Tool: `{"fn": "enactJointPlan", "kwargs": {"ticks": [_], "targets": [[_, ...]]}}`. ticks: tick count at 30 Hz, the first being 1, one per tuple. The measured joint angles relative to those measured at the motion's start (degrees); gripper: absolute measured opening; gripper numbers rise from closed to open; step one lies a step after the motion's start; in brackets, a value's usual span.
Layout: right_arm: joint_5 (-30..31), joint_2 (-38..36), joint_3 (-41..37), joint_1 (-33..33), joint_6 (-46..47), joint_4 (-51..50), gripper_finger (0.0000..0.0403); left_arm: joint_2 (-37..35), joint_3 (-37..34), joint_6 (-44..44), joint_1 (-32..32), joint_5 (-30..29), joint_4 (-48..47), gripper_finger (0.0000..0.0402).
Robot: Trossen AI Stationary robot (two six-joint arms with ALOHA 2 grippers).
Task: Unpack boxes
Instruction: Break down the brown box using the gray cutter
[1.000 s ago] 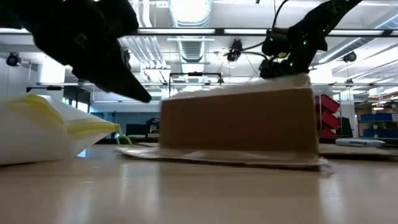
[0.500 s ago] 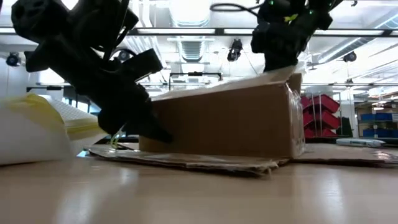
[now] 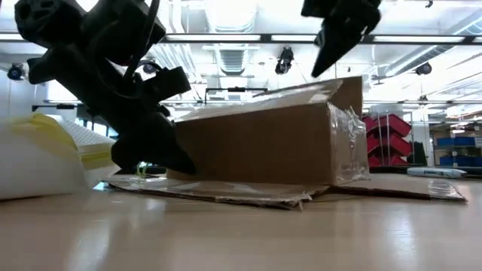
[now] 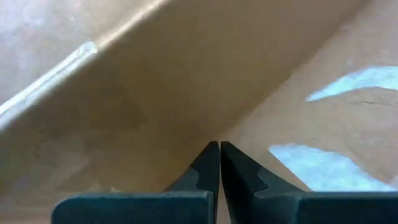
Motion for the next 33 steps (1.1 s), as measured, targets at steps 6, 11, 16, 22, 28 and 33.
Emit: {"fn": "enactJointPlan", "kwargs": {"ticks": [6,11,16,22,28,33], "targets": [[1.12,0.39,3.68,0.27,-13.88,-1.17,0.0002,-0.03,-0.02,-0.03,-0.02,-0.4,0.08,0.0],[-5.19,5.64,3.41,-1.85,-24.03,-0.96,0.0002,-0.03,-0.04,0.57,-0.04,-0.36,0.38,0.0],[-11.95,13.81,5.66,-3.11,-27.02,-0.92,0.0002,-0.05,-0.04,0.69,-0.09,-0.35,0.3,0.0],[-18.27,20.81,10.86,-2.66,-28.24,-4.56,0.0002,-0.08,-0.07,0.32,-0.01,-0.86,0.59,0.0],[-29.13,21.49,16.22,-0.53,-25.45,0.04,0.0002,-0.24,-0.11,0.42,0.01,-10.32,0.84,0.0],[-31.33,21.16,17.43,1.21,-20.67,11.39,0.0002,-3.07,-0.09,4.07,0.11,-11.92,2.68,0.0]]}}
